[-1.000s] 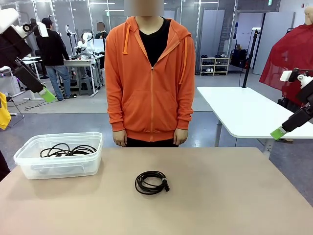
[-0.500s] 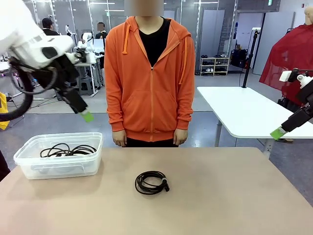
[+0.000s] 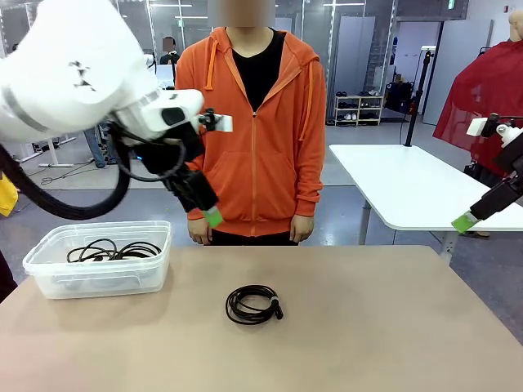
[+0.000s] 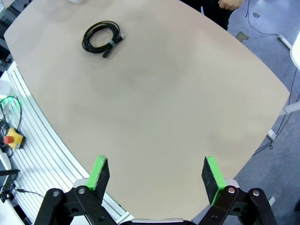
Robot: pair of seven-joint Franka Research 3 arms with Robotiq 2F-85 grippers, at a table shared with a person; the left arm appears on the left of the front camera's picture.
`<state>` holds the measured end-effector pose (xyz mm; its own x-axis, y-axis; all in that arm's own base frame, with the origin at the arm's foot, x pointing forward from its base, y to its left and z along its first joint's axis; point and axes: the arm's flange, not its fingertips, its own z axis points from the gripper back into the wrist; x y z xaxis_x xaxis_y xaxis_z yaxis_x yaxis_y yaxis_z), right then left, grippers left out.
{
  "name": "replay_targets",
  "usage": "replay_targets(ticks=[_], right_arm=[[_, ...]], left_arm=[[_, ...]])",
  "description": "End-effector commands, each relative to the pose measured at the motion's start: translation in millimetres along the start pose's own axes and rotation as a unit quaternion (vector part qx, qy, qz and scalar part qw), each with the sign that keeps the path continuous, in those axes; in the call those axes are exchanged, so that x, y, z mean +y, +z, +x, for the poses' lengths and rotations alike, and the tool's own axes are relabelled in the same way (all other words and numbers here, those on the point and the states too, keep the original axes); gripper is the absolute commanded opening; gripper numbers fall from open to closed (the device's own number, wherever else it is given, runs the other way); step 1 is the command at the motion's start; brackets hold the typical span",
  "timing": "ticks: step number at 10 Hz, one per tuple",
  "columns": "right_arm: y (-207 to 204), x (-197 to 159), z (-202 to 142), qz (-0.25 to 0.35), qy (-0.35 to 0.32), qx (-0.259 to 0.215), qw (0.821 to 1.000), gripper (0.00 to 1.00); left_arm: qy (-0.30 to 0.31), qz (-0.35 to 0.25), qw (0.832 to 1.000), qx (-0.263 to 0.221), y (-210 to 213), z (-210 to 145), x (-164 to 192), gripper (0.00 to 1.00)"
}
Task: Organize and store the cables.
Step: Place the USB Extension Cable into the Organizing box.
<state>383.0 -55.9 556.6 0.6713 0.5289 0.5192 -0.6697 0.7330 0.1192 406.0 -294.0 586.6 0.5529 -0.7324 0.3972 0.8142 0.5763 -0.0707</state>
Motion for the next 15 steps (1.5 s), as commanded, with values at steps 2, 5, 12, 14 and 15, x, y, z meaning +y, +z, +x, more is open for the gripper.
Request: replay_targets(ticks=[2, 5, 12, 14, 15], right_arm=[[1, -1, 0, -0.002, 0.002, 0.004, 1.000, 1.00], [1, -1, 0, -0.002, 0.002, 0.004, 1.000, 1.00], [1, -1, 0, -0.002, 0.002, 0.004, 1.000, 1.00], [1, -1, 0, -0.002, 0.002, 0.004, 1.000, 1.00], [1, -1, 0, -0.002, 0.002, 0.004, 1.000, 1.00]], left_arm=[[0.007, 0.015, 1.000, -0.004, -43, 35, -21, 1.00], [0.046, 0.002, 0.999, 0.021, -111, 44, -27, 1.00], [0.095, -0.020, 0.995, 0.026, -181, 38, -18, 1.00], [0.076, -0.005, 0.997, 0.035, -179, 36, -14, 1.00], [0.076, -0.005, 0.997, 0.035, -179, 36, -14, 1.00]])
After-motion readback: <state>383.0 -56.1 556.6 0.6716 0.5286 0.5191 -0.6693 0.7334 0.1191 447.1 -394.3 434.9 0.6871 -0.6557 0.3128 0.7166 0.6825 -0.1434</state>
